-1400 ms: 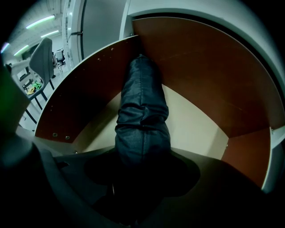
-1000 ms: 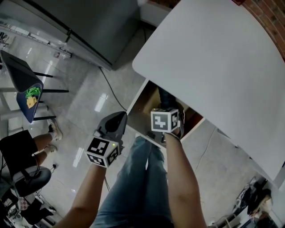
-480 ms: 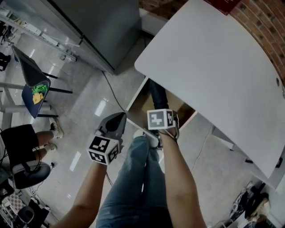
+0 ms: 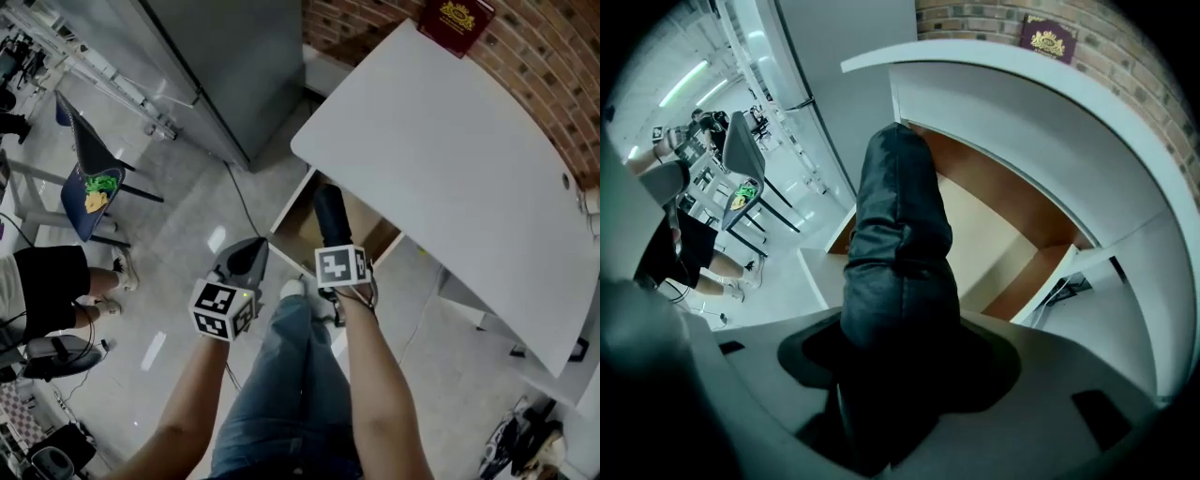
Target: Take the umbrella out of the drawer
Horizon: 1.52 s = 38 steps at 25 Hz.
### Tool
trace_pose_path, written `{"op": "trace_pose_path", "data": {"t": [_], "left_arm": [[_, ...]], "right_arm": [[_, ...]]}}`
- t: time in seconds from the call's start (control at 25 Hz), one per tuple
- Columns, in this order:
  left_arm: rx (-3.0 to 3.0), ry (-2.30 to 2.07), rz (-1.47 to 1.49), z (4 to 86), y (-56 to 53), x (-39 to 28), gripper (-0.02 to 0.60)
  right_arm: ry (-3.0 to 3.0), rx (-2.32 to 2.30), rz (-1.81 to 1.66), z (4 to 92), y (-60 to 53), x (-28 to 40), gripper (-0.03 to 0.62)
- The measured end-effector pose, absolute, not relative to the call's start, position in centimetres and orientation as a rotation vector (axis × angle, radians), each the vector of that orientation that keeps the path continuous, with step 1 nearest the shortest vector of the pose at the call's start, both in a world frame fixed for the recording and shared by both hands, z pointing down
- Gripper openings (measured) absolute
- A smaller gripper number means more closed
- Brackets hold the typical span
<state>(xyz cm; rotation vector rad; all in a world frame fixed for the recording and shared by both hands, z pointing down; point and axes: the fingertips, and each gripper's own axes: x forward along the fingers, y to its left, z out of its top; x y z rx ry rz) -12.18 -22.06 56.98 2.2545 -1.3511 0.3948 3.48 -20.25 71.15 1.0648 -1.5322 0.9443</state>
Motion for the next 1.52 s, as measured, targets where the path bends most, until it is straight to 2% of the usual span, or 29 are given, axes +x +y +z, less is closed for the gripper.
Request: {"op": "trace_pose_path", "data": {"t": [0.96, 1.52], "left_arm": [[2.429, -1.491, 0.23, 40.9, -14.5, -8.8, -0.005], [2.607, -1.461, 0.147, 33.4, -13.5, -9.2, -0.005]], "right_arm": [[-1.846, 1.177, 0.761, 51.5, -11.4, 5.4, 0.252], [-2.01, 1.434, 0.594, 39.7, -12.3, 6.4, 0.252]]}}
